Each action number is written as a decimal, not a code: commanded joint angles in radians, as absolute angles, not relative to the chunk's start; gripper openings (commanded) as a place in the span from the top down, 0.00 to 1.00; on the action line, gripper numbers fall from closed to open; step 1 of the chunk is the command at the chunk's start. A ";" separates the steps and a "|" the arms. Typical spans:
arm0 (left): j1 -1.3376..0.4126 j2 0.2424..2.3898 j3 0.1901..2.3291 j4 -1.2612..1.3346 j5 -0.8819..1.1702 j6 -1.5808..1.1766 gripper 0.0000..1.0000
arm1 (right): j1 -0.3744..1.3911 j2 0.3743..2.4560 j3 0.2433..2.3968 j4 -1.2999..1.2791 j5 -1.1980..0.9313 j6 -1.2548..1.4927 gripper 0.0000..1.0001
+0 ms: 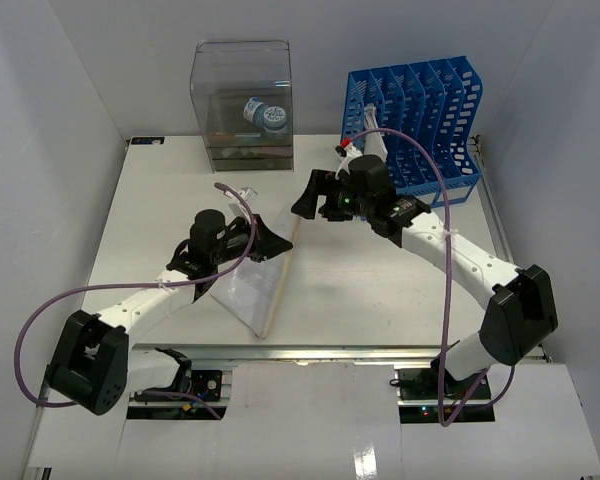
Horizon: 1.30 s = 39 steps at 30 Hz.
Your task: Organize the desk
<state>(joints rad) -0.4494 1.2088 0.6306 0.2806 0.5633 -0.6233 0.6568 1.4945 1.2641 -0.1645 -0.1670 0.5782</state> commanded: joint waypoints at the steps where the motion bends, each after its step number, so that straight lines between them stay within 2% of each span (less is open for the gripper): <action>1: -0.481 1.231 0.624 0.416 0.546 -0.655 1.00 | 0.702 1.497 1.250 -0.168 -0.068 0.625 0.10; 8: -0.512 1.270 0.634 0.463 0.531 -0.666 1.00 | 0.724 1.568 1.232 -0.172 -0.006 0.654 0.00; 10: -0.519 1.284 0.638 0.473 0.527 -0.667 1.00 | 0.727 1.589 1.224 -0.169 -0.006 0.664 0.06; 14: -0.530 1.302 0.640 0.493 0.528 -0.673 1.00 | 0.727 1.600 1.198 -0.140 -0.018 0.663 0.26; 18: -0.543 1.296 0.631 0.503 0.520 -0.679 1.00 | 0.720 1.579 1.166 -0.070 -0.036 0.622 0.70; 20: -0.546 1.287 0.627 0.506 0.517 -0.685 1.00 | 0.707 1.569 1.134 -0.030 -0.107 0.593 0.83; 22: -0.548 1.275 0.627 0.504 0.514 -0.691 1.00 | 0.695 1.555 1.110 0.015 -0.135 0.567 0.92; 23: -0.549 1.269 0.630 0.500 0.511 -0.694 0.87 | 0.686 1.544 1.103 0.033 -0.146 0.557 0.92; 26: -0.548 1.226 0.641 0.464 0.505 -0.682 0.58 | 0.624 1.512 1.092 0.068 -0.212 0.531 0.92; 28: -0.548 1.195 0.663 0.413 0.493 -0.655 0.31 | 0.586 1.490 1.092 0.099 -0.278 0.502 0.92; 29: -0.549 1.160 0.673 0.388 0.488 -0.620 0.25 | 0.553 1.476 1.104 0.105 -0.294 0.475 0.92; 32: -0.548 1.065 0.738 0.236 0.446 -0.528 0.13 | 0.483 1.439 1.151 0.102 -0.375 0.375 0.92; 37: -0.548 0.882 0.791 -0.015 0.351 -0.370 0.02 | 0.484 1.321 1.279 0.018 -0.387 0.097 0.92; 39: -0.548 0.799 0.760 -0.096 0.294 -0.323 0.02 | 0.495 1.277 1.317 0.006 -0.328 0.029 0.92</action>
